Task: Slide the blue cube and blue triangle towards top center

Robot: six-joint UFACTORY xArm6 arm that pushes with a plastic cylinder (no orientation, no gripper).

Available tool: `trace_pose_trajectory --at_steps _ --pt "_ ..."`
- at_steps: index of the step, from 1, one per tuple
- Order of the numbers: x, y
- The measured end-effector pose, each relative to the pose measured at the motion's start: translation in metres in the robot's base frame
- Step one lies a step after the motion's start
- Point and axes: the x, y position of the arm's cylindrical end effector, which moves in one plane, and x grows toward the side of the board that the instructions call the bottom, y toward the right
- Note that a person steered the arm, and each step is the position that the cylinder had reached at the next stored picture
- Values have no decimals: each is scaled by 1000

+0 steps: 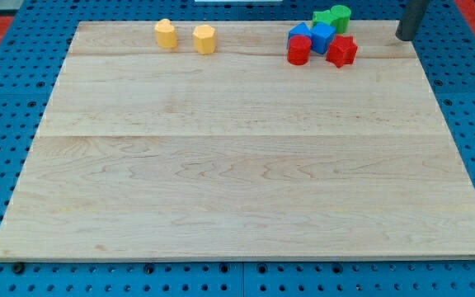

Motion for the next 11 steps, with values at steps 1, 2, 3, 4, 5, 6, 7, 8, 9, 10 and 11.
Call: trace_pose_trajectory --at_steps 1,2,3,4,5,6,7,8,9,10,11 --pt "-12 -5" --pt "1 -5" --pt "13 -11" --pt "12 -23" --pt "12 -39" --pt "2 -73" --pt "2 -106" --pt "9 -120" --pt "6 -151" --pt "5 -190" --pt "4 -219"
